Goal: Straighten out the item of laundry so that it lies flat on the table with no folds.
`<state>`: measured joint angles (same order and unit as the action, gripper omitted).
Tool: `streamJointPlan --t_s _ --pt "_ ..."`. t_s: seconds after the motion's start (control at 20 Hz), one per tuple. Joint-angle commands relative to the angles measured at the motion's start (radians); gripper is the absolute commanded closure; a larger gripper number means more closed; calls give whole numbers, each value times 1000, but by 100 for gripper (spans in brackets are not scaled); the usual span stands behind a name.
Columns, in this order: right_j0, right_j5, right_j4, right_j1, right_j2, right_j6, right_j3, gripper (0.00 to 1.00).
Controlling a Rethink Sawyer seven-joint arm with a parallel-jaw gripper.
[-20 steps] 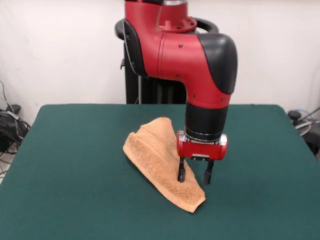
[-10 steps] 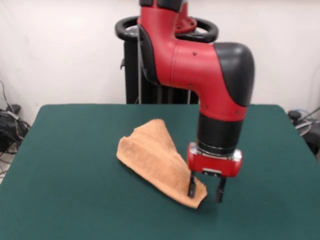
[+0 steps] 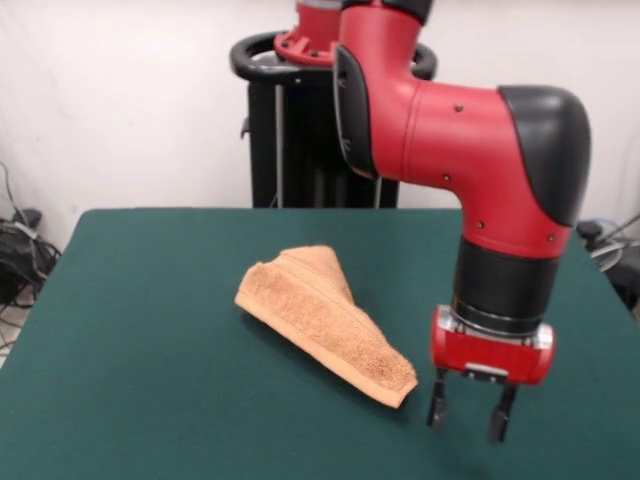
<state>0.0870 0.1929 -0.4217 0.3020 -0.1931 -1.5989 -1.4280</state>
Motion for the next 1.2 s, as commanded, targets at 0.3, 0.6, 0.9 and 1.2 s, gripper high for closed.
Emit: streamJointPlan --t_s 0.3,0.6,0.9,1.2 --pt "43 99 -134 -95 -77 -328 60 0" --pt "64 107 -158 -88 -101 -335 30 0" --pt "74 111 -171 -68 -109 -335 -23 0" --pt "80 100 -178 -47 -107 -334 -74 0"
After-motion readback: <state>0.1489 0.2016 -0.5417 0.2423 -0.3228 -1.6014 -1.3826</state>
